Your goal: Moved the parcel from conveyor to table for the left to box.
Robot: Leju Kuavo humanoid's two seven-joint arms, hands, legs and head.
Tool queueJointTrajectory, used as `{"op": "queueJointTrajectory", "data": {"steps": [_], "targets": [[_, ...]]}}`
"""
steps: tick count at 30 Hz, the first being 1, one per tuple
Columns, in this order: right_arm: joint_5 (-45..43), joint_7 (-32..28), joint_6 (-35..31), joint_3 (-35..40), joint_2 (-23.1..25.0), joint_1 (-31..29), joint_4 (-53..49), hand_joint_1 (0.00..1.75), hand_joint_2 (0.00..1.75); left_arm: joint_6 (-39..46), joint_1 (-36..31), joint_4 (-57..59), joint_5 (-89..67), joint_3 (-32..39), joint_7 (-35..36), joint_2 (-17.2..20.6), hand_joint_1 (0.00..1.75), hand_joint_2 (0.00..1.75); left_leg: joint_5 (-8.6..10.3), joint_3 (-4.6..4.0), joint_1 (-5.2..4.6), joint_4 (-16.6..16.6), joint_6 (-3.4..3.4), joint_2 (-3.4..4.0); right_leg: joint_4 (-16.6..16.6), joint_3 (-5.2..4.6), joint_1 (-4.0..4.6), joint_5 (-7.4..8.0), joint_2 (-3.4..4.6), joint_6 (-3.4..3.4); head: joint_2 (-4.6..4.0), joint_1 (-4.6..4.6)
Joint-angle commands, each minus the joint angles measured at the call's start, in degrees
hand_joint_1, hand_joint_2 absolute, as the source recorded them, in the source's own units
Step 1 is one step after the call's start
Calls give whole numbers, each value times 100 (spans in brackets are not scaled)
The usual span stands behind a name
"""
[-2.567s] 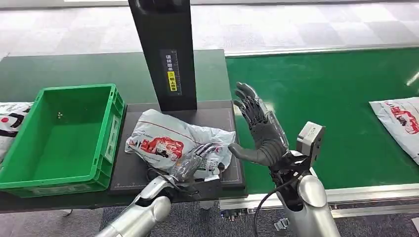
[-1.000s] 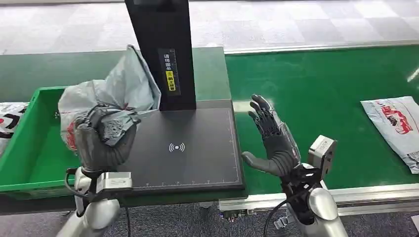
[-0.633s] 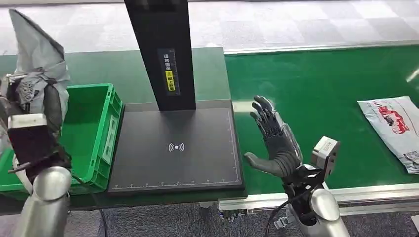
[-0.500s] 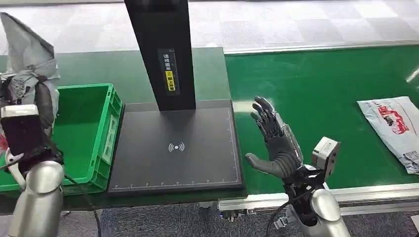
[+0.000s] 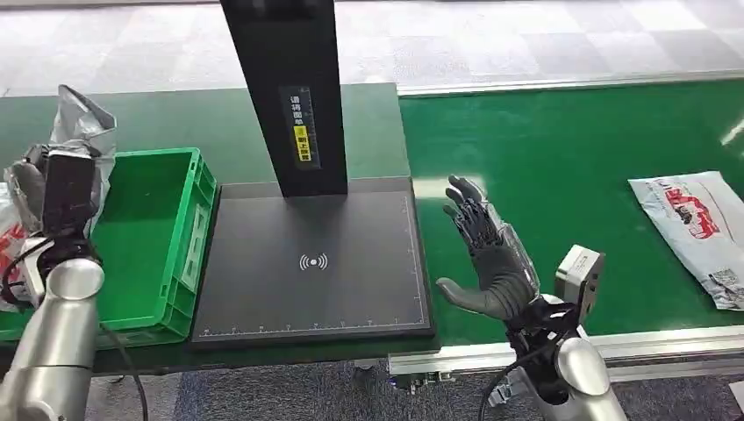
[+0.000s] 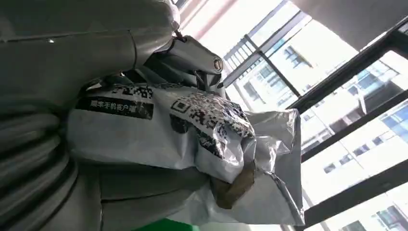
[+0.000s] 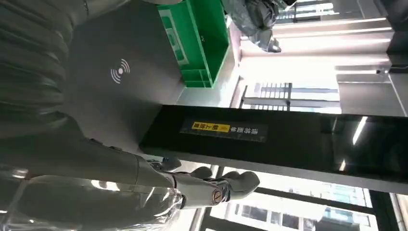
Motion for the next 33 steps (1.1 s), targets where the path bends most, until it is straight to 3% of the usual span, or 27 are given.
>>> {"op": "queueJointTrajectory", "data": {"steps": [1,13,17,23,27,30,32,33], "targets": [[-33,17,32,179,-195,-129,325,0,175,-155,-213,301,161,-85,-65,-134,0,175,0,5,4,-3,-2,-6,-5,8,4,-1,-4,-6,0,0],[-70,73,18,140,-183,-222,412,0,175,-13,1117,-2963,981,-387,-443,-213,0,175,-6,-1,7,0,-2,6,-7,4,7,-1,8,-6,0,0],[-40,-10,5,77,-165,-91,360,0,175,189,1870,-4178,1324,-412,-1004,-376,0,175,-13,15,10,-7,-7,14,-16,17,11,0,19,-13,0,0],[-6,-48,20,54,-160,9,301,0,175,250,2129,-4481,1323,-484,-1103,-422,0,175,-16,18,10,-8,-7,3,-18,21,11,-7,8,-12,0,0],[45,-83,62,46,-124,46,285,0,175,373,2822,-5371,1204,-764,-1518,-565,0,175,-14,14,8,-9,-8,4,-18,15,9,-5,9,-11,0,0],[756,-195,-448,22,132,-38,285,0,175,310,3354,-5889,1144,-1326,-1647,-611,0,175,-18,6,4,-4,-6,20,-11,2,4,-5,24,-5,0,-2],[1790,-114,-1310,-12,419,67,203,0,175,-177,3572,-5823,1083,-2002,-1307,-554,0,175,-26,24,7,-11,-6,30,-22,21,8,-8,35,-9,0,0],[1838,-113,-1344,23,452,119,179,0,175,-109,3581,-5727,975,-2159,-1317,-636,0,175,-23,24,6,-13,-6,24,-22,21,7,-8,28,-9,0,0]]}}
